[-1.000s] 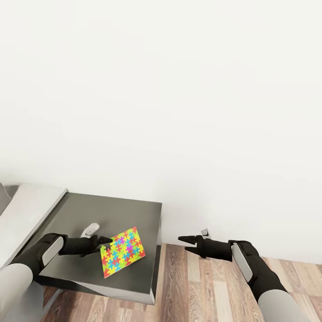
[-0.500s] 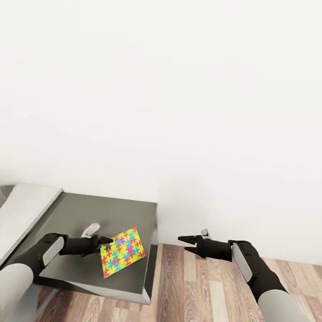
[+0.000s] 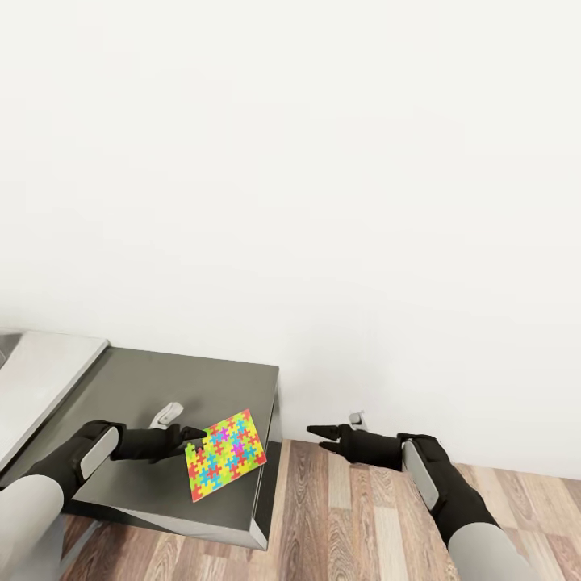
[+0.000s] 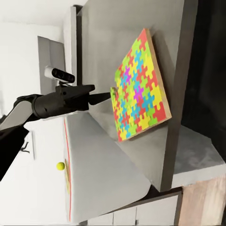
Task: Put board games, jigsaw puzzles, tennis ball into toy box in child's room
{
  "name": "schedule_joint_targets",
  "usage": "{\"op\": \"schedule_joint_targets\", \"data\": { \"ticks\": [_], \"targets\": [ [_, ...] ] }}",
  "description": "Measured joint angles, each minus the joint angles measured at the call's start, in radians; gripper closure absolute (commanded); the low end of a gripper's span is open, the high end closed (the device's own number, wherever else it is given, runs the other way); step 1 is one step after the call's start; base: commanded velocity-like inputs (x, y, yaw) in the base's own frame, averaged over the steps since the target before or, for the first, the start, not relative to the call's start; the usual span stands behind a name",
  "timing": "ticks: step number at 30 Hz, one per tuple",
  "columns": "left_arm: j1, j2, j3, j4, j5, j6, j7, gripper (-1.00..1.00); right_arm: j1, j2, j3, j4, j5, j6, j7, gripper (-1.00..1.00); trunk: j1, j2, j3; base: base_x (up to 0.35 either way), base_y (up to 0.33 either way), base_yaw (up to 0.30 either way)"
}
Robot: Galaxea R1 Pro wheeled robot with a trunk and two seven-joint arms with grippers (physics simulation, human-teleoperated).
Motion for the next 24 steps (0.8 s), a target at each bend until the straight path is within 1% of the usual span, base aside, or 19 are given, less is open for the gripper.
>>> {"op": "schedule_joint_targets", "data": {
  "ticks": [3, 6, 11, 14, 20, 24],
  "targets": [
    [0.0, 0.0, 0.0, 0.0, 0.0, 0.0, 0.0, -1.0, 0.0, 0.034, 0.012, 0.001, 0.003, -0.001, -0.004, -1.0, 0.0, 0.0, 0.0, 0.0, 0.0, 0.0],
    [0.0, 0.0, 0.0, 0.0, 0.0, 0.0, 0.0, -1.0, 0.0, 0.048, 0.02, 0.001, 0.004, -0.007, -0.004, -1.0, 0.0, 0.0, 0.0, 0.0, 0.0, 0.0],
    [0.0, 0.0, 0.0, 0.0, 0.0, 0.0, 0.0, -1.0, 0.0, 0.061, 0.022, 0.001, 0.006, -0.012, -0.008, -1.0, 0.0, 0.0, 0.0, 0.0, 0.0, 0.0],
    [0.0, 0.0, 0.0, 0.0, 0.0, 0.0, 0.0, -1.0, 0.0, 0.067, 0.022, 0.003, 0.007, -0.011, -0.023, -1.0, 0.0, 0.0, 0.0, 0.0, 0.0, 0.0],
    [0.0, 0.0, 0.0, 0.0, 0.0, 0.0, 0.0, -1.0, -0.002, 0.072, 0.023, 0.008, 0.002, 0.0, -0.102, -1.0, 0.0, 0.0, 0.0, 0.0, 0.0, 0.0],
    [0.0, -0.001, 0.001, 0.0, 0.0, 0.0, 0.0, -1.0, -0.015, 0.072, 0.022, 0.031, 0.0, 0.002, -0.125, -1.0, 0.0, 0.0, 0.0, 0.0, 0.0, 0.0]
  ]
}}
